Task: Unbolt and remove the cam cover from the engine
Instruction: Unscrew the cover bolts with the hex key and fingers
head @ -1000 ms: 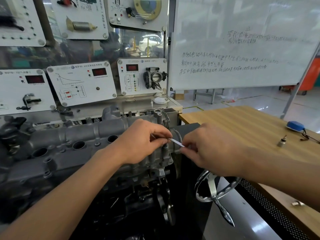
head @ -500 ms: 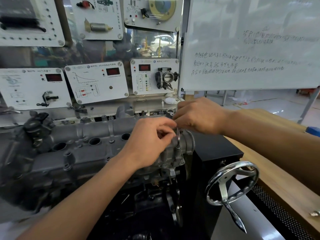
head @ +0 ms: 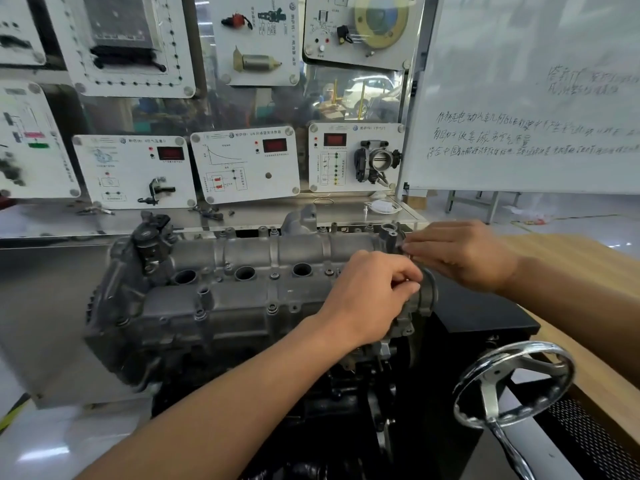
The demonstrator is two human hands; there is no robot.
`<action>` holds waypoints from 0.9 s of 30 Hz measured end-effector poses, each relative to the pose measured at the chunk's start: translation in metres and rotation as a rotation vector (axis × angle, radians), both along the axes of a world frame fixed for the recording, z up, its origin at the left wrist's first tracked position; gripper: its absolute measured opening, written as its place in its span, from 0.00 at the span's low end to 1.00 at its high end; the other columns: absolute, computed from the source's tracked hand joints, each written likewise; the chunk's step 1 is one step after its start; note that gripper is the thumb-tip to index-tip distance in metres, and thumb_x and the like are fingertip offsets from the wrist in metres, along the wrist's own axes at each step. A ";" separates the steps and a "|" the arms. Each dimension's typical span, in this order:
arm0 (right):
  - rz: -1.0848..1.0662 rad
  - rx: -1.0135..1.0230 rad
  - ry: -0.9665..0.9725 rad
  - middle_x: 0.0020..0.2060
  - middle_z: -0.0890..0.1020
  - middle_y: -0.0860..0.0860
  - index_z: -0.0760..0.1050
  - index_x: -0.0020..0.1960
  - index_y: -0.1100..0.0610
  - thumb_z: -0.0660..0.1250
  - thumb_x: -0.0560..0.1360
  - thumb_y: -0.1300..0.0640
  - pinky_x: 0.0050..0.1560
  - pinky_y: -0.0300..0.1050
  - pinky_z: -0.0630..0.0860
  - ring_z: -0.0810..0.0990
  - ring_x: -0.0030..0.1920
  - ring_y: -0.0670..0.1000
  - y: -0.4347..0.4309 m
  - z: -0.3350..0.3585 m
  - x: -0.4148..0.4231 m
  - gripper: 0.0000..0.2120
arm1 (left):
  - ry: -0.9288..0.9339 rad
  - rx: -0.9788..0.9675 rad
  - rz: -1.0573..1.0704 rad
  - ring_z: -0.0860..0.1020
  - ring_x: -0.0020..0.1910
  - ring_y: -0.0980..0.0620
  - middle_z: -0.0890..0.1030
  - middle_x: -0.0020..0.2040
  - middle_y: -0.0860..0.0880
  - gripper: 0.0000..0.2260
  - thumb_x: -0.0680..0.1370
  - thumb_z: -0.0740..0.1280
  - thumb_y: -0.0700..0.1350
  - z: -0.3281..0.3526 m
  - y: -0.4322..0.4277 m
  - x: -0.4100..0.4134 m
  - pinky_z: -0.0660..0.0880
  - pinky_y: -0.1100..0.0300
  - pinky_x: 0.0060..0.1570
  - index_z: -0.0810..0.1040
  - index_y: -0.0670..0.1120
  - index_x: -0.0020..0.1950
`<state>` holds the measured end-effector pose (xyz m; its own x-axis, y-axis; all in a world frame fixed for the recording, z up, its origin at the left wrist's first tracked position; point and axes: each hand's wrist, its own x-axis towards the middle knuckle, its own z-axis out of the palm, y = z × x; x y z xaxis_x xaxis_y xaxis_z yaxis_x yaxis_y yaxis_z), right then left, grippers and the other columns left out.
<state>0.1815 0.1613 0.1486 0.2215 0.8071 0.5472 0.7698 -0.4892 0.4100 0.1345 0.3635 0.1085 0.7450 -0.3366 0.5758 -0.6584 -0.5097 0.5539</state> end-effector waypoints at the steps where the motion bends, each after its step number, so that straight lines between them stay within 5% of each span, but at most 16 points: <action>1: 0.000 0.003 -0.011 0.49 0.86 0.59 0.84 0.51 0.66 0.64 0.78 0.56 0.44 0.53 0.84 0.86 0.45 0.59 0.000 -0.001 0.002 0.15 | -0.012 -0.012 -0.001 0.82 0.46 0.60 0.87 0.46 0.53 0.06 0.77 0.73 0.43 -0.002 0.000 0.000 0.79 0.66 0.50 0.86 0.49 0.52; 9: -0.042 0.312 0.022 0.43 0.86 0.59 0.83 0.53 0.66 0.68 0.78 0.62 0.38 0.54 0.81 0.84 0.39 0.59 0.013 0.009 0.013 0.09 | 0.071 -0.400 -0.069 0.84 0.43 0.64 0.86 0.42 0.58 0.06 0.76 0.74 0.38 0.035 0.005 0.011 0.77 0.72 0.48 0.85 0.47 0.50; 14: -0.083 0.265 0.141 0.41 0.86 0.54 0.85 0.53 0.59 0.71 0.77 0.56 0.37 0.53 0.80 0.83 0.38 0.56 0.045 0.033 -0.009 0.09 | 0.067 -0.011 -0.022 0.82 0.41 0.69 0.82 0.38 0.68 0.15 0.76 0.73 0.43 0.076 0.064 0.006 0.73 0.77 0.44 0.79 0.57 0.61; 16: -0.072 0.160 0.208 0.36 0.83 0.49 0.85 0.52 0.55 0.68 0.79 0.50 0.34 0.50 0.78 0.80 0.34 0.53 0.071 0.031 -0.029 0.11 | 0.048 0.179 0.077 0.80 0.32 0.65 0.83 0.37 0.67 0.11 0.76 0.72 0.45 0.079 0.108 -0.006 0.74 0.74 0.34 0.81 0.61 0.54; 18: -0.067 0.055 0.254 0.33 0.79 0.46 0.83 0.48 0.52 0.64 0.80 0.46 0.32 0.47 0.76 0.75 0.32 0.50 0.105 0.027 -0.046 0.13 | 0.066 0.291 0.136 0.81 0.33 0.60 0.84 0.38 0.65 0.08 0.76 0.72 0.48 0.074 0.146 -0.025 0.76 0.69 0.36 0.83 0.63 0.49; 24: -0.022 0.010 0.426 0.33 0.80 0.46 0.80 0.43 0.52 0.60 0.82 0.47 0.36 0.49 0.76 0.75 0.34 0.48 0.184 0.018 -0.069 0.15 | 0.032 0.242 0.293 0.79 0.31 0.61 0.83 0.35 0.65 0.08 0.74 0.75 0.44 0.047 0.215 -0.060 0.70 0.75 0.30 0.86 0.57 0.48; 27: -0.040 0.023 0.493 0.32 0.80 0.47 0.80 0.42 0.53 0.60 0.81 0.47 0.35 0.50 0.76 0.74 0.32 0.48 0.199 0.011 -0.072 0.16 | 0.043 0.218 0.326 0.81 0.39 0.62 0.85 0.40 0.61 0.08 0.75 0.75 0.43 0.035 0.229 -0.059 0.75 0.70 0.39 0.87 0.53 0.51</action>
